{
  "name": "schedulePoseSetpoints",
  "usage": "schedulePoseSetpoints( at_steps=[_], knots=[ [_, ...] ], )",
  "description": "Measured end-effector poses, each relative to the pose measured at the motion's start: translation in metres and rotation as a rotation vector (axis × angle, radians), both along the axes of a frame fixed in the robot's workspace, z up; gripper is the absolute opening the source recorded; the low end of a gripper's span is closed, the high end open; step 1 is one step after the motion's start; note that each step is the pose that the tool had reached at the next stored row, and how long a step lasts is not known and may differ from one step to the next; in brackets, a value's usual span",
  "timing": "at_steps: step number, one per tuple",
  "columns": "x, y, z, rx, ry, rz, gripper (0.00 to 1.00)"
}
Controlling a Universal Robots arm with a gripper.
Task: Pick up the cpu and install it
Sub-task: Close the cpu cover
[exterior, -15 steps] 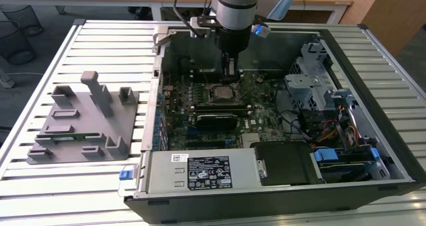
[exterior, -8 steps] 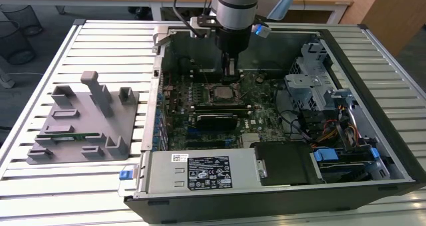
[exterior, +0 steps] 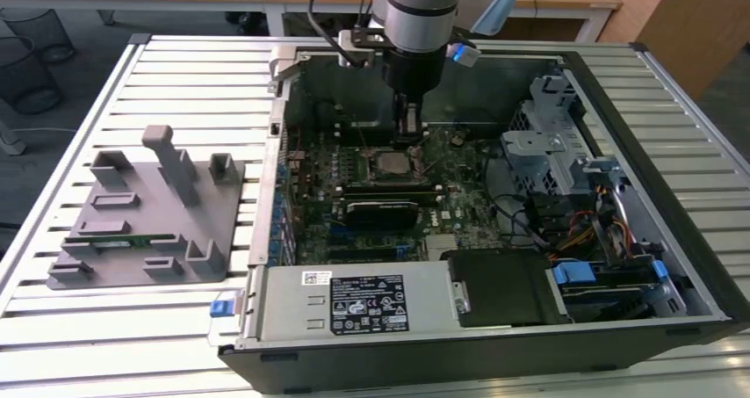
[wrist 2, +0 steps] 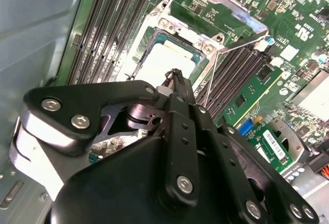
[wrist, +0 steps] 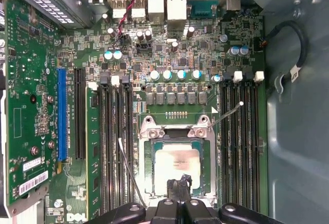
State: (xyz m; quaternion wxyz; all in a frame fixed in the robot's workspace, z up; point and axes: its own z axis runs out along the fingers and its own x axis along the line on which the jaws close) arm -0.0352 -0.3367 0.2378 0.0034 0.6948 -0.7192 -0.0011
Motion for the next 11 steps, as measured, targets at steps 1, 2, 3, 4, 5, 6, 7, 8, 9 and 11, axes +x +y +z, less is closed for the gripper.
schedulePoseSetpoints(
  at_steps=[1,2,3,4,5,6,7,8,9,11],
  knots=[
    [0.0001,0.0000,0.0000,0.0000,-0.0001,0.000,0.11],
    [0.0002,0.0000,0.0000,0.0000,0.0000,0.000,0.11],
    [0.0002,0.0000,0.0000,0.0000,-0.0001,0.000,0.11],
    [0.0002,0.0000,0.0000,0.0000,0.0000,0.000,0.11],
    [0.0002,0.0000,0.0000,0.0001,0.0000,0.000,0.11],
    [0.0002,0.0000,0.0000,0.0000,0.0000,0.000,0.11],
    [0.0003,0.0000,0.0004,-0.0003,0.0001,0.000,0.11],
    [0.0003,0.0001,0.0009,-0.0002,0.0001,0.000,0.11],
    [0.0003,0.0000,0.0015,0.0000,0.0000,0.000,0.11],
    [0.0003,0.0000,0.0026,0.0000,0.0000,0.000,0.11]
  ],
)
